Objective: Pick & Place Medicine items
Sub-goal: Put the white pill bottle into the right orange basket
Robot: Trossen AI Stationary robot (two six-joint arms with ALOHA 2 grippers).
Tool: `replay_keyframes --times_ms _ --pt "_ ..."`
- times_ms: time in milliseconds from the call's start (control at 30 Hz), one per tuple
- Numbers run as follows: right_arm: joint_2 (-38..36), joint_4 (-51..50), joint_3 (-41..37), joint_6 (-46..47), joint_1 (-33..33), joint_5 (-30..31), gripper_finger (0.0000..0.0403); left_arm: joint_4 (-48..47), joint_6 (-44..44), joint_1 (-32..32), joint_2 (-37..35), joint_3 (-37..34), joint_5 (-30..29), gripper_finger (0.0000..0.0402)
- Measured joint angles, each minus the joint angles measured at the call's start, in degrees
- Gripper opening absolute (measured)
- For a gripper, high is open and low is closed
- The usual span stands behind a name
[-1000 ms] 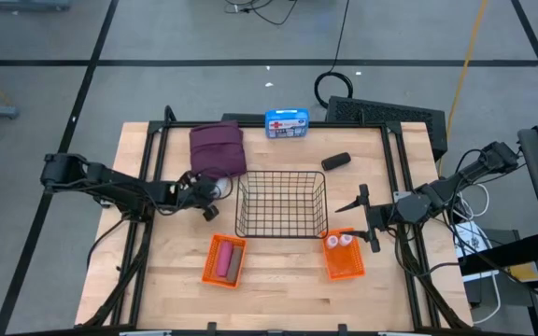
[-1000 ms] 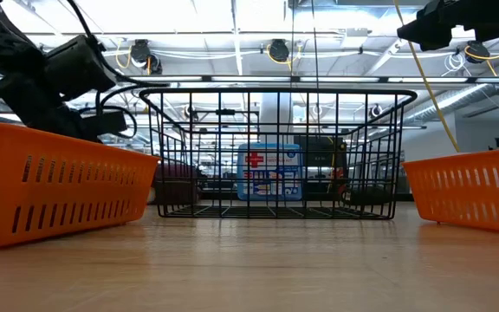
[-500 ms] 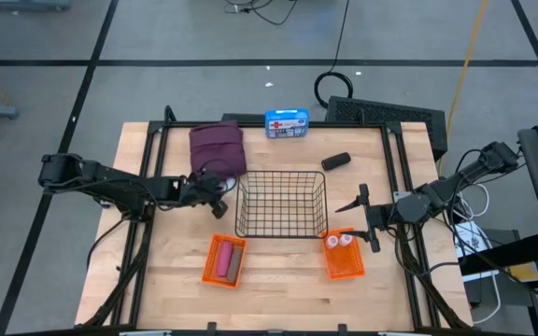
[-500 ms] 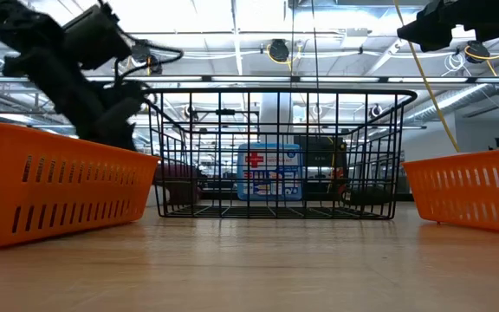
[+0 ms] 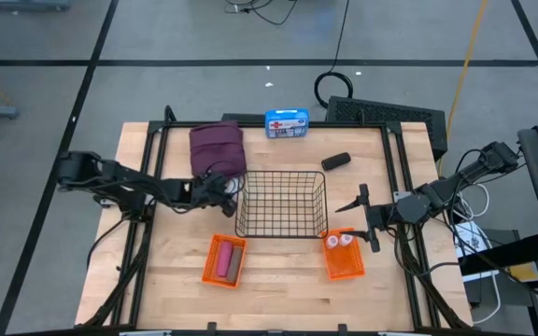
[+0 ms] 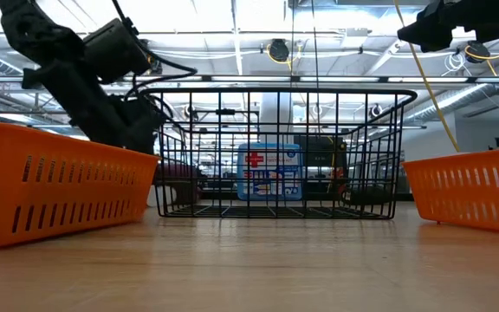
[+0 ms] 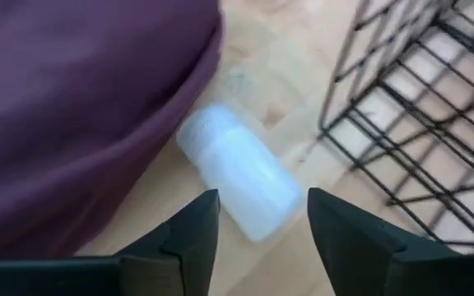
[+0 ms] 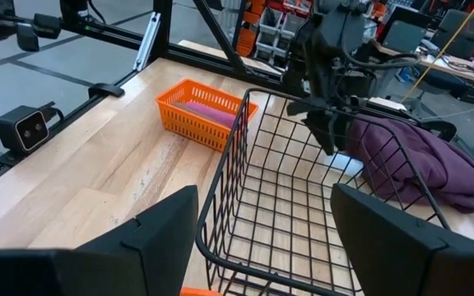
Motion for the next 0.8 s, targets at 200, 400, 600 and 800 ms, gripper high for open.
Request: replay_keyframes --times_ms 200,400,600,800 --pt "-0.02 0.04 0.00 0.00 -0.02 1.60 0.0265 1.78 -4.52 0.00 2.62 0.00 -3.62 0.0197" --pt "0.00 0.02 0.00 0.00 -0.02 1.42 0.0265 0.46 -4.60 0.00 3.16 0.00 -3.70 0.0183" --pt "-0.02 0.02 0.00 0.00 -0.02 1.42 0.0265 -0.57 -3.13 0.00 3.16 0.00 -5.21 0.0166" --pt "-0.02 0.02 0.00 0.00 -0.02 1.42 0.0265 -0.48 2.51 0.00 3.16 0.00 -5.68 0.0161"
